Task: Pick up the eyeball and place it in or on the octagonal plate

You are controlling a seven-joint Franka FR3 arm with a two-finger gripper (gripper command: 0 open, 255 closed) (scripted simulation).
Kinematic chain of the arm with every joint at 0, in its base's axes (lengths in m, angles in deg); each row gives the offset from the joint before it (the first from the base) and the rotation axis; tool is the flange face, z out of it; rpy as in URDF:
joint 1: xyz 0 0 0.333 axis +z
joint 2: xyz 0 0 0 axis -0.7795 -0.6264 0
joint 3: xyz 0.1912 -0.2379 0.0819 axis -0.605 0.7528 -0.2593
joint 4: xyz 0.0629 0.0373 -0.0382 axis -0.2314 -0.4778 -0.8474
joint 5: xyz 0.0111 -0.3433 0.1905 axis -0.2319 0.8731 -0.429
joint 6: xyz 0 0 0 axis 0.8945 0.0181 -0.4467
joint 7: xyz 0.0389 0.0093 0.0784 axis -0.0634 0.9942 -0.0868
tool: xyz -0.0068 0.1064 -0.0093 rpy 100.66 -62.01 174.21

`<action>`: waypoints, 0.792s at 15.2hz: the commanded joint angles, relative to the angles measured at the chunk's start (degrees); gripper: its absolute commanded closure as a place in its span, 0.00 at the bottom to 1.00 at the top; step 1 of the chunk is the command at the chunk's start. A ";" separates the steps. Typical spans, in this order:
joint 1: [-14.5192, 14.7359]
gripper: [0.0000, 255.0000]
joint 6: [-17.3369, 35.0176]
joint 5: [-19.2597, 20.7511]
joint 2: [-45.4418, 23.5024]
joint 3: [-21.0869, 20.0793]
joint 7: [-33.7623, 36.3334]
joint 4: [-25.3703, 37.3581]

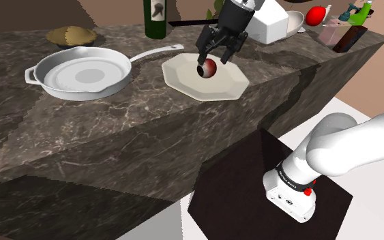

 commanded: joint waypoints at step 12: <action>-0.23 0.00 -7.27 0.60 0.14 1.03 0.21 7.08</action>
